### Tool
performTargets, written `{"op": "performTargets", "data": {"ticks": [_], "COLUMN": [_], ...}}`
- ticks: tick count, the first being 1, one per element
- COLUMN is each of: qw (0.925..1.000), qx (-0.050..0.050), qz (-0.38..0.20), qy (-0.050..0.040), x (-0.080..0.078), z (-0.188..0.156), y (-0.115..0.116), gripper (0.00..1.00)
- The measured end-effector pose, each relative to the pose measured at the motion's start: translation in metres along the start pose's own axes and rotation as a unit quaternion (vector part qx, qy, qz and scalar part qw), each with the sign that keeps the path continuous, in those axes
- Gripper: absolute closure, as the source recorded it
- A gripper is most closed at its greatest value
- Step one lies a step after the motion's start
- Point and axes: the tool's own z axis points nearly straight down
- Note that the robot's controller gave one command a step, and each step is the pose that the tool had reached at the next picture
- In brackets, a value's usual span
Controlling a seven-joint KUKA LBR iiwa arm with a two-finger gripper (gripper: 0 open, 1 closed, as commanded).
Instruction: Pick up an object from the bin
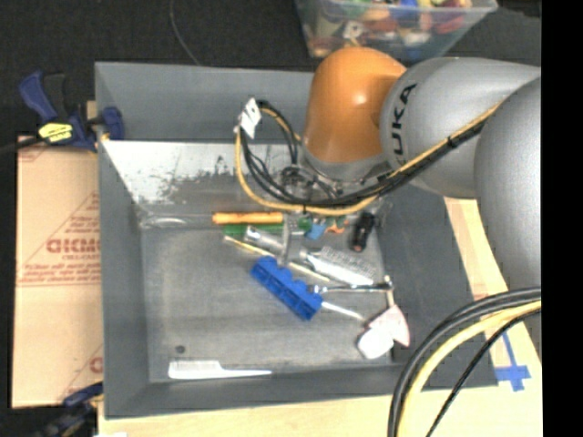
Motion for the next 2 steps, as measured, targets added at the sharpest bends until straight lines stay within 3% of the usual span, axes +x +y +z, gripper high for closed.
{"op": "performTargets", "data": {"ticks": [1, 2], "qw": [1.0, 0.9973], "qx": [-0.001, -0.003], "qz": [0.0, 0.072], "qy": [-0.004, -0.0075], "x": [-0.002, 0.045], "z": [-0.005, 0.083], "y": [0.0, -0.038], "gripper": [0.0, 0.0]}}
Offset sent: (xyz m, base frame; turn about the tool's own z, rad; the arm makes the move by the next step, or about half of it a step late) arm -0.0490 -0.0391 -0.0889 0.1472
